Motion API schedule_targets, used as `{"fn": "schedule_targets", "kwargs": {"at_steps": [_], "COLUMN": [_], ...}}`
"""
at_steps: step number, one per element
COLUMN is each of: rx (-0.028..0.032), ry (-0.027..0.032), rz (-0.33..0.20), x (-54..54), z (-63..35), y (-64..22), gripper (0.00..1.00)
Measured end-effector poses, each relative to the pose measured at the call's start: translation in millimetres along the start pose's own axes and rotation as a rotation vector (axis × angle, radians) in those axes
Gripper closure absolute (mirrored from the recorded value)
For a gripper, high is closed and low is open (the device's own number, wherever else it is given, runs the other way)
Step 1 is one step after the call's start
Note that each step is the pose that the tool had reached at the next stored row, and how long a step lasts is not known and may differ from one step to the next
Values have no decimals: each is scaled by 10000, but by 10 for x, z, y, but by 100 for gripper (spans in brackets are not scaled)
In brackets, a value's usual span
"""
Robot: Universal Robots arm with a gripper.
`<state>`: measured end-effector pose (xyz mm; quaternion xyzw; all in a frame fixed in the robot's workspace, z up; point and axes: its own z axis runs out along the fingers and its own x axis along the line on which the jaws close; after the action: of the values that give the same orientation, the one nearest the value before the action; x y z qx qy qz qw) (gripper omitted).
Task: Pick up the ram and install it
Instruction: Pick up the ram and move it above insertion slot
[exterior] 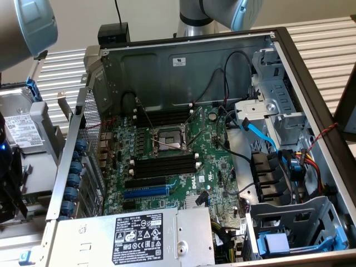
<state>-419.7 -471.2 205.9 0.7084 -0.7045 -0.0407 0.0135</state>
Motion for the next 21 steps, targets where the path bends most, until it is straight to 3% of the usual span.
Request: {"fn": "schedule_targets", "kwargs": {"at_steps": [21], "rx": [-143], "ry": [-1], "rz": [6], "x": [-10], "z": [-275], "y": [12], "gripper": [88]}}
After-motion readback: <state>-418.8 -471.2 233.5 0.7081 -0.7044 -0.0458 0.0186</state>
